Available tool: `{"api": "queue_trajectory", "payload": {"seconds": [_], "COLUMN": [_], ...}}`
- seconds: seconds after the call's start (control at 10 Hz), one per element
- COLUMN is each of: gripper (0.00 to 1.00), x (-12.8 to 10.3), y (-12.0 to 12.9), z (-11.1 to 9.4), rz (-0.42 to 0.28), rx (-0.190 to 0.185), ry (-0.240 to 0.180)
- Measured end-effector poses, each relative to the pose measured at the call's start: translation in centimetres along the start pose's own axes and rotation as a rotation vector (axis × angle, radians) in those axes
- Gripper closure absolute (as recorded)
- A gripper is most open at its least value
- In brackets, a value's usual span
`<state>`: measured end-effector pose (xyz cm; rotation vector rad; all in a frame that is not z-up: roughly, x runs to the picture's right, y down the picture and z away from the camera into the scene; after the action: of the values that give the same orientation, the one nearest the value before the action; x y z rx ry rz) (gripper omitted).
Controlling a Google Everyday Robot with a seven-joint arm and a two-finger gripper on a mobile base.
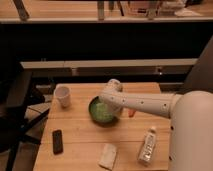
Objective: Drag the ceramic bowl in a circle
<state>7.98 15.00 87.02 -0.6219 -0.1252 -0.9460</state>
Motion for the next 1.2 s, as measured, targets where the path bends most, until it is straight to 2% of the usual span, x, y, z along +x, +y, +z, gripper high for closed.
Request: {"api": "queue_trajectory", "payload": {"seconds": [0.2, 1.2], "gripper": [0.99, 0.99], "x": [0.3, 1.5], "y": [0.7, 0.7], "z": [0.1, -0.3], "rz": [0.001, -0.088], "rx": [0.000, 0.003], "ry": [-0.001, 0.013]}}
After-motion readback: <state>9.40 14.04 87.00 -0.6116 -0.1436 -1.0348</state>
